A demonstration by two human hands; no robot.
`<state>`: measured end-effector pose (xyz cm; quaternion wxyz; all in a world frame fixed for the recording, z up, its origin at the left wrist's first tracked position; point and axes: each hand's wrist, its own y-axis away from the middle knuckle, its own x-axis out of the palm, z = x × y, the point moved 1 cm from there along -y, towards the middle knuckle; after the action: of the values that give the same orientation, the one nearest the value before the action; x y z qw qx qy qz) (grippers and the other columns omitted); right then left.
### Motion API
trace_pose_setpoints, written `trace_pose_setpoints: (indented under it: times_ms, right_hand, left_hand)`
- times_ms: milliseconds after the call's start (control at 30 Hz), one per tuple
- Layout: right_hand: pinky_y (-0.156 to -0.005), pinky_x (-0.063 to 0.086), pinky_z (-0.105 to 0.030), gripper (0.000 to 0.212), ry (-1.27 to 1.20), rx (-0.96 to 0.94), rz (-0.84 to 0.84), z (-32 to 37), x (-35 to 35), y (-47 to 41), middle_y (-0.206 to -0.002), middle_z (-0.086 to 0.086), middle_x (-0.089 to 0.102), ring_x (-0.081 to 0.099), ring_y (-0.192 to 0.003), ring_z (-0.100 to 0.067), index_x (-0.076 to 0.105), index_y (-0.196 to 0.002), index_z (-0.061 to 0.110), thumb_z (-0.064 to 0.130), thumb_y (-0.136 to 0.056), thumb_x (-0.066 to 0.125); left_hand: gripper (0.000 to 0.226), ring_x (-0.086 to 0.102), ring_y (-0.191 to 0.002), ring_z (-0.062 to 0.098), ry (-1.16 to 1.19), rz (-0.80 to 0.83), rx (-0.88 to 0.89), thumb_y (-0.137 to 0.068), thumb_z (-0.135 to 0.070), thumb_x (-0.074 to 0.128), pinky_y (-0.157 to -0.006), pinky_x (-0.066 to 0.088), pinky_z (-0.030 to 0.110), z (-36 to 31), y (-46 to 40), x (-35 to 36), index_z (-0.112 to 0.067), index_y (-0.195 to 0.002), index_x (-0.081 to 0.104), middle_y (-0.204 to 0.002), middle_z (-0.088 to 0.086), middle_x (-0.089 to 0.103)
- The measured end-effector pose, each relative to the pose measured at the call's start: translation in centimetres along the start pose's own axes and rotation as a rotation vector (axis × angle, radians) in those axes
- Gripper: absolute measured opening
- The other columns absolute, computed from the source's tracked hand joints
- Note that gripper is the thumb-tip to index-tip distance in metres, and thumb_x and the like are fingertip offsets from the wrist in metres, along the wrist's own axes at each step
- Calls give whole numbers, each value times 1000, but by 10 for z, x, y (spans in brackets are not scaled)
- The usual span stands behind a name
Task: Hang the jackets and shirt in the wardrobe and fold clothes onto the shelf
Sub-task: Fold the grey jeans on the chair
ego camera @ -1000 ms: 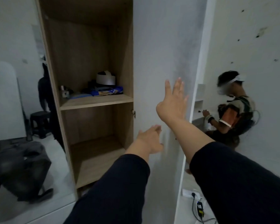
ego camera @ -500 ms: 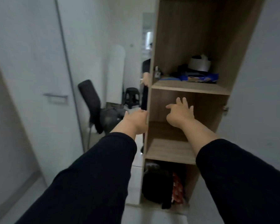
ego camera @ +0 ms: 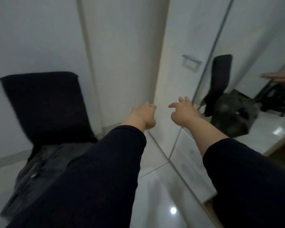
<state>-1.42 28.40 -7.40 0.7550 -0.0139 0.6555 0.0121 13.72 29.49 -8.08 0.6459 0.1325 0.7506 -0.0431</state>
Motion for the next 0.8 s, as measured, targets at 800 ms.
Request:
trace_pose_setpoints:
  times_ms: [800]
  right_hand:
    - [-119,16,-47,47,-3,-687,545,364,255,-3,-159,-10,17,6,-148,-27,45,-141,28,17,-95,45]
  left_hand:
    - [64,16,-146,25,427,174,-808,-95,-29,45,-117,17,51,360,206,176,-18,-152,17,-159,6,17]
